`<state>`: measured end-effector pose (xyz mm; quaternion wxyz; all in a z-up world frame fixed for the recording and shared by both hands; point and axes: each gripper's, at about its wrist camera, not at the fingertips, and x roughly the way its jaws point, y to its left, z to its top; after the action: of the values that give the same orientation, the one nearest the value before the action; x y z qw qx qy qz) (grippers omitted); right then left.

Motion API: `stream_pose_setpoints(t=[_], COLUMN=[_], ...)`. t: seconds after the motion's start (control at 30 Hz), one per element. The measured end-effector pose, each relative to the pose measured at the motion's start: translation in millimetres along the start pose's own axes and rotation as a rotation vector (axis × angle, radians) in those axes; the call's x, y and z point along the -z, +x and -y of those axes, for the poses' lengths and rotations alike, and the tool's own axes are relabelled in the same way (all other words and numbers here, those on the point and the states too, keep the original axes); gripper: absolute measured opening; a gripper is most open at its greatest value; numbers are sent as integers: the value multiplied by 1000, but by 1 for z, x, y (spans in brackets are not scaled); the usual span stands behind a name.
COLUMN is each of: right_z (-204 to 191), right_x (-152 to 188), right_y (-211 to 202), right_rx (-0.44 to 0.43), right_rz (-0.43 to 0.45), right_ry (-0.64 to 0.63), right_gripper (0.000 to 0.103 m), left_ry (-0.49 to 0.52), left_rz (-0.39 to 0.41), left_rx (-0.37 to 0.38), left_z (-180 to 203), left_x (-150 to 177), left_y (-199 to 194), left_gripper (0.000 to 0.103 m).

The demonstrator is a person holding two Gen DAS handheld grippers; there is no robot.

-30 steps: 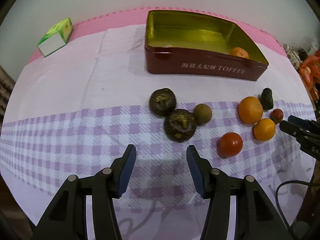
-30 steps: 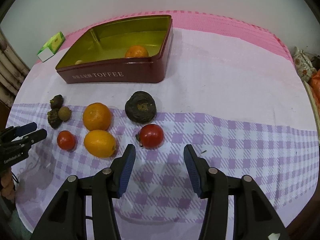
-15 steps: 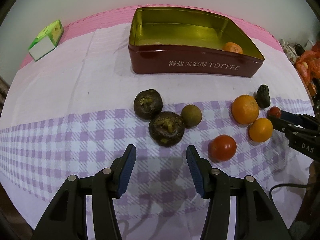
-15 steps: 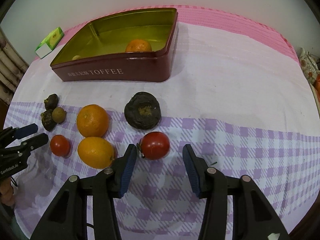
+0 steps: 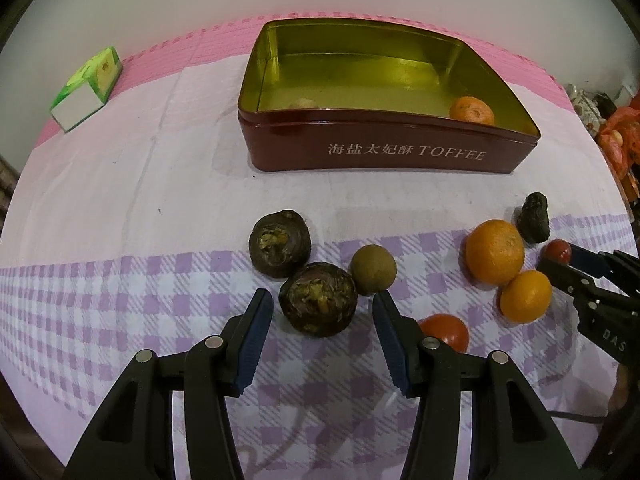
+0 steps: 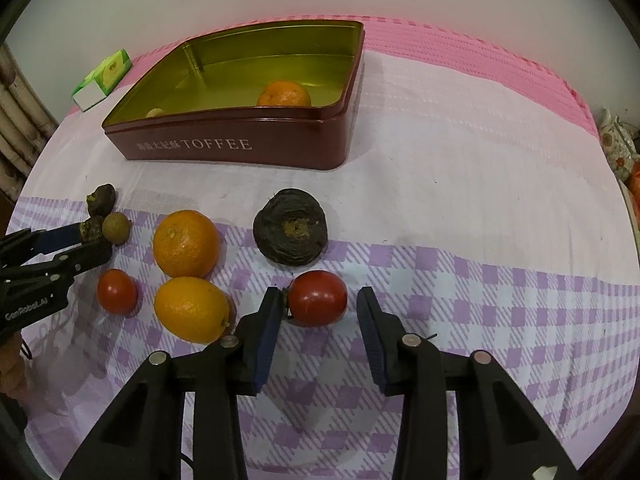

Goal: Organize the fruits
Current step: 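Close the right tool on the red tomato while the left tool grasps the dark wrinkled fruit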

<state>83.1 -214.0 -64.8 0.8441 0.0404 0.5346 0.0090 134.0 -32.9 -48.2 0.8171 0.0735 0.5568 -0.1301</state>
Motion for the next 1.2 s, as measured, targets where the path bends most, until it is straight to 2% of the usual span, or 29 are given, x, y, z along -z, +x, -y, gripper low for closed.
stream_pose_setpoints(t=[0.13, 0.33, 0.4, 1.0, 1.1, 1.2], right_z=[0, 3, 3, -3, -2, 1], right_x=[0, 2, 2, 3, 3, 2], right_y=[0, -1, -1, 0, -1, -1], right_rx=[-4, -4, -5, 21, 30, 18], right_rz=[2, 7, 9, 12, 16, 13], right_ry=[4, 5, 7, -11, -2, 8], right_gripper=[37, 37, 37, 37, 31, 30], left_ry=[-4, 3, 9, 0, 2, 2], left_rz=[-12, -1, 5, 11, 15, 16], left_rx=[-12, -11, -5, -10, -10, -10], left_z=[-1, 1, -1, 0, 1, 2], left_x=[-4, -6, -3, 6, 5, 5], left_y=[6, 6, 5, 3, 2, 2], left_gripper=[53, 46, 41, 40, 40, 40])
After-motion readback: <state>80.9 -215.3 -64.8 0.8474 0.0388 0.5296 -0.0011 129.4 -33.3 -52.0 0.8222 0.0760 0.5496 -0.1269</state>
